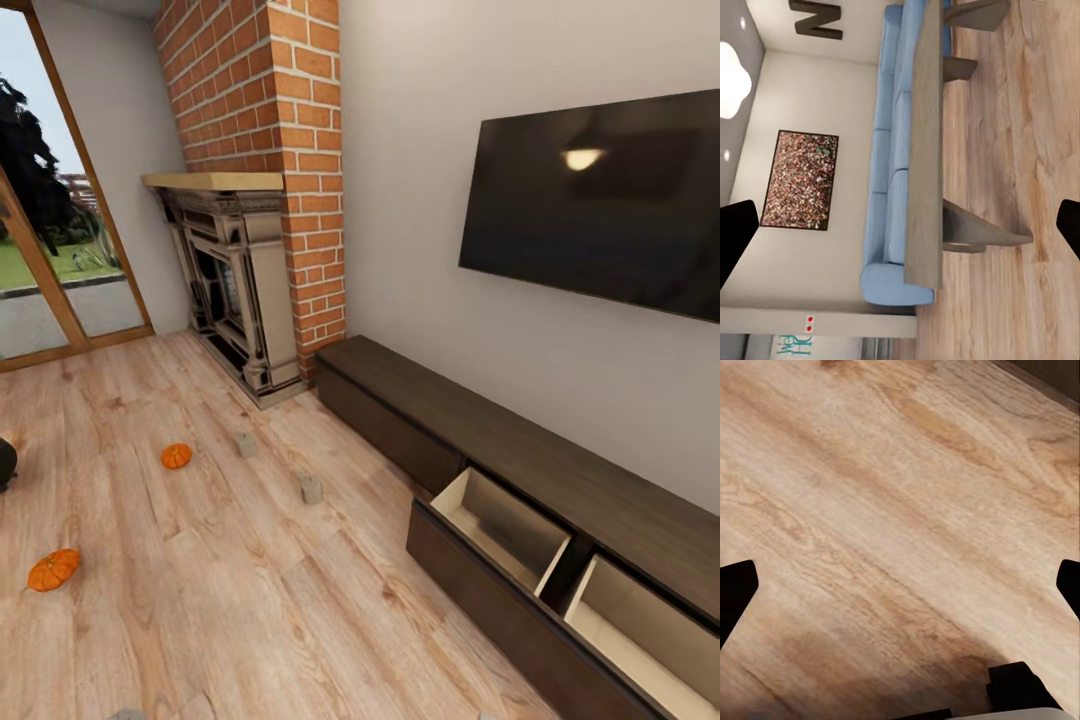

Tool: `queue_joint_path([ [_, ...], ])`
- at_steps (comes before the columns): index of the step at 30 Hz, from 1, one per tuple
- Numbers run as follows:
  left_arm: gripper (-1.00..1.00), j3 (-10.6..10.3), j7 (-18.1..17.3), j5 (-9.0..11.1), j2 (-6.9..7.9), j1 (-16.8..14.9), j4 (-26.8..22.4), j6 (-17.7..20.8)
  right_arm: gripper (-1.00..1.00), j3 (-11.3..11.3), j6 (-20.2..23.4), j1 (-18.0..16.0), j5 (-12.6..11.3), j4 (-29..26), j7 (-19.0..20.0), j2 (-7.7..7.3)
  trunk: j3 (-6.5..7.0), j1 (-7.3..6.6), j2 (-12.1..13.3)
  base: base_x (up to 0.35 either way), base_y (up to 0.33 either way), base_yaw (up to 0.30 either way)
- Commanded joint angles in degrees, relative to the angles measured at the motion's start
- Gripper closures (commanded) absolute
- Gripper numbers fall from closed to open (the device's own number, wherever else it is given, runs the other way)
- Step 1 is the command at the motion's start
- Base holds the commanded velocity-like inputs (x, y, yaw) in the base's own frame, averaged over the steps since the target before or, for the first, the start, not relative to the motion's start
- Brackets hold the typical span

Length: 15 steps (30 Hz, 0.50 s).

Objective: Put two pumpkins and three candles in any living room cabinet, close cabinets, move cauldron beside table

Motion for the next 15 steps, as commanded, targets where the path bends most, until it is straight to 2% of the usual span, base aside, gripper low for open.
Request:
queue_joint_path([
  [1, -1.00, -0.1, 0.2, 0.0, 0.03, -0.1, 0.1, 0.5, -1.00, 0.4, -0.2, 0.0, -0.6, 0.1, -0.2, -0.01, -0.05, 0.00, 0.0, 0.091, 0.075, 0.000],
  [11, -1.00, 0.0, 0.2, -0.1, 0.07, -0.2, 0.3, 0.2, -1.00, 0.5, -0.3, 0.0, -0.6, 0.4, 0.2, 0.00, -0.05, 0.00, 0.0, 0.193, 0.182, 0.000],
  [15, -1.00, -0.3, 0.2, 0.1, 0.22, -0.7, -0.2, 0.4, -1.00, 0.7, -0.3, -0.2, -0.1, -0.1, 1.4, -0.30, -0.05, 0.00, 0.0, 0.000, 0.000, 0.000],
])
